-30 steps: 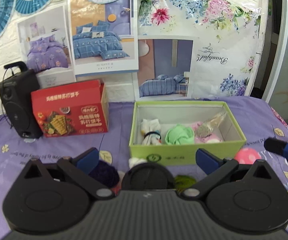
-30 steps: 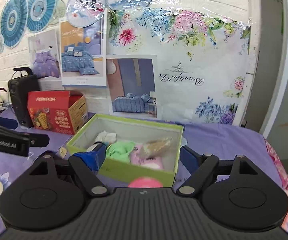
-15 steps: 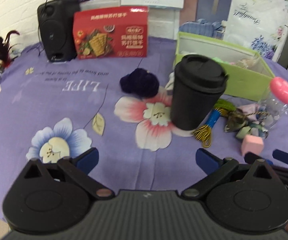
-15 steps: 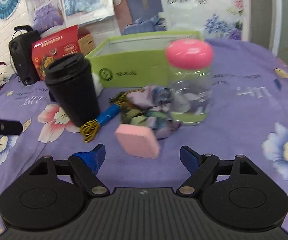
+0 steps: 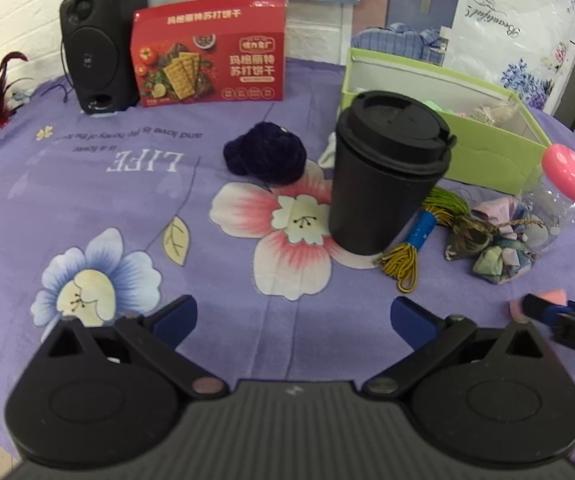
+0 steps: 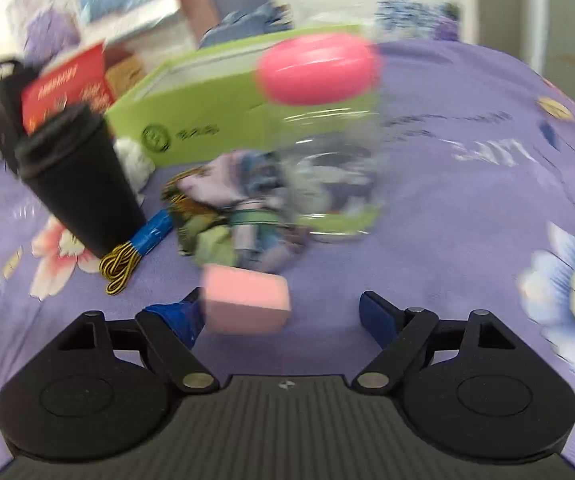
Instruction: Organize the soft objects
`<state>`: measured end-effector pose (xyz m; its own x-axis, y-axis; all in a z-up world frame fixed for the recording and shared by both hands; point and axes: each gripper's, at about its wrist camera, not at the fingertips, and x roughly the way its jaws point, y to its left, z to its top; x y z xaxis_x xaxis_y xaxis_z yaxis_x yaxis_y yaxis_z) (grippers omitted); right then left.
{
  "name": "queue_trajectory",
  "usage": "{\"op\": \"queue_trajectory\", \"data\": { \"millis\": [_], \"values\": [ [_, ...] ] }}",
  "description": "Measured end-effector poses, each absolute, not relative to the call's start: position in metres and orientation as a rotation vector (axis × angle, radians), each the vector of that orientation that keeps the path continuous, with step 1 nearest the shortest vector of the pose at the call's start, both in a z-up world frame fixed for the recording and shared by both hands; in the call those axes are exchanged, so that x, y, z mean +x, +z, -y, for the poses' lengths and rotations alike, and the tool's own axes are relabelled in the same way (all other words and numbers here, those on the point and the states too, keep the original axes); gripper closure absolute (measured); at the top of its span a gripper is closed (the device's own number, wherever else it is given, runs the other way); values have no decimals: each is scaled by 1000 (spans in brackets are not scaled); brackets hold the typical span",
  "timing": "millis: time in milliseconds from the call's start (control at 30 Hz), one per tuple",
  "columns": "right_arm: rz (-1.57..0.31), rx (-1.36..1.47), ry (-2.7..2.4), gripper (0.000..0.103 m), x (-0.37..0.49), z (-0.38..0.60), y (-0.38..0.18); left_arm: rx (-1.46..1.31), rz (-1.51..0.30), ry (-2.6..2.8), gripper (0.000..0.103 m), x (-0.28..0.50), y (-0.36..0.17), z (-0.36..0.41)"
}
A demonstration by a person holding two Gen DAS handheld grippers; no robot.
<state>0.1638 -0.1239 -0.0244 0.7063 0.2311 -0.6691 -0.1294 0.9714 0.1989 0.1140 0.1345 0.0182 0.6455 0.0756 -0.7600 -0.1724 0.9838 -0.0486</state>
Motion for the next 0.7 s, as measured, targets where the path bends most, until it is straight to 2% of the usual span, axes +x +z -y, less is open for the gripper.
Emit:
{"op": "queue_trajectory", "data": {
  "millis": [300, 433, 700],
  "values": [
    [-628, 215, -38, 34, 112, 200, 9, -115, -874, 132, 0, 112, 13, -126],
    [-598, 226, 40, 34, 111, 189, 15, -111, -867, 134, 0, 109, 16, -127],
    [-654, 222, 161, 34, 128, 153, 7, -112, -880, 159, 0, 111, 11, -136]
  ]
}}
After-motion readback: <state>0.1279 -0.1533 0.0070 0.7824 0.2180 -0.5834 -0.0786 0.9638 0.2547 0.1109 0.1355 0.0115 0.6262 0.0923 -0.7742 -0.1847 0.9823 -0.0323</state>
